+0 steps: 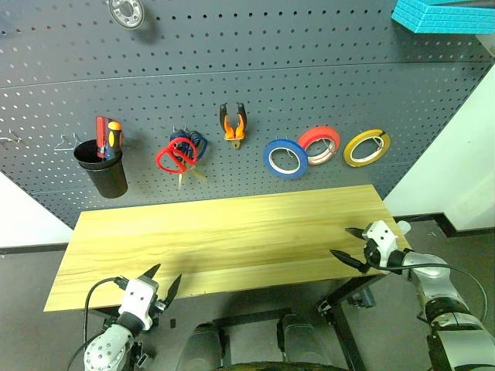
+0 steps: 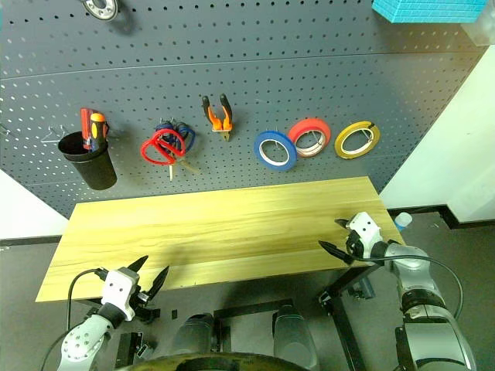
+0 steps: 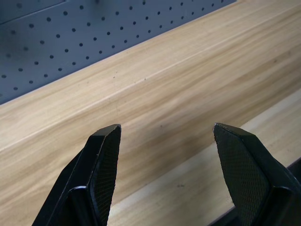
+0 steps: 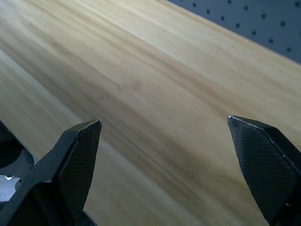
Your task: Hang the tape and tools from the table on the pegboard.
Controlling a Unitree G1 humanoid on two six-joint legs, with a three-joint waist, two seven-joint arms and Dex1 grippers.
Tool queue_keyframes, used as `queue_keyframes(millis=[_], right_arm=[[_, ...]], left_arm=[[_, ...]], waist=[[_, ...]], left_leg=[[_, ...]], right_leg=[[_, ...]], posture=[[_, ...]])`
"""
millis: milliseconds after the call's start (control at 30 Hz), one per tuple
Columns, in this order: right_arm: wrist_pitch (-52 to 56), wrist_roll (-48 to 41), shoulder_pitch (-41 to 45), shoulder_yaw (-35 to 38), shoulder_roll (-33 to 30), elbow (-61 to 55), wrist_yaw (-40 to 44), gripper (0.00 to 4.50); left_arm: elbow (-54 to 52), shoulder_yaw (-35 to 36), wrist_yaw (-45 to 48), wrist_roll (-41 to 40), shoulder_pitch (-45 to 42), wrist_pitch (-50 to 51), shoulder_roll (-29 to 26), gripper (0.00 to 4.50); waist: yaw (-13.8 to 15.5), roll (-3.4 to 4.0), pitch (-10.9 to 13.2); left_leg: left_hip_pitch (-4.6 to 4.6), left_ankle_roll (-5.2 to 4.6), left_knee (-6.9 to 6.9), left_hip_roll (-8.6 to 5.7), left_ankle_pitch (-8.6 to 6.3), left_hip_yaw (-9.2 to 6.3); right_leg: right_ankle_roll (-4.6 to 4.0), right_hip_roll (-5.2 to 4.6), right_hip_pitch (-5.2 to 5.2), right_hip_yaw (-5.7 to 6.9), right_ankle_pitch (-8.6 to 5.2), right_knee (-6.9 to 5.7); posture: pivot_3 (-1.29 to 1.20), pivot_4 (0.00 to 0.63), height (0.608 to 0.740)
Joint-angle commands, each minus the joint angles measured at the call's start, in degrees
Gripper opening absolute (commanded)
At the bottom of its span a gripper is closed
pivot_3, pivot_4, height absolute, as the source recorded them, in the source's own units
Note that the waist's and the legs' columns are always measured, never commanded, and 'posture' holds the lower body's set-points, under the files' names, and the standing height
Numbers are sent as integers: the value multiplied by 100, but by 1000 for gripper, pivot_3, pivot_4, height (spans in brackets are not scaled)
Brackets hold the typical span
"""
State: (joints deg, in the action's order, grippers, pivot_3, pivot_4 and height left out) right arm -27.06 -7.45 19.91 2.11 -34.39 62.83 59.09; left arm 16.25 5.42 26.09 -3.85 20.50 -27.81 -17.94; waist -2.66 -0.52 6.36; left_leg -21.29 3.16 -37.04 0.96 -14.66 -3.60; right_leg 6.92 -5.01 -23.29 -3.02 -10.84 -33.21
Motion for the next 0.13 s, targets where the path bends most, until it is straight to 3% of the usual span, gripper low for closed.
queue_keyframes(millis=[33, 133], right_arm=[[-300, 57, 193, 143, -20, 236, -71, 4500], [-572, 48, -32, 160, 98, 206, -84, 4500]], left_arm=[[-23, 0, -79, 23, -49, -94, -3, 3256], [26, -18, -85, 28, -112, -81, -28, 3256]], waist=[[-12, 0, -1], [-27, 1, -1]], left_leg=[[0, 0, 0, 0, 0, 0], [1, 0, 0, 0, 0, 0]], right_leg=[[0, 0, 0, 0, 0, 0], [0, 0, 0, 0, 0, 0]], posture=[[9, 53, 736], [4, 56, 736]])
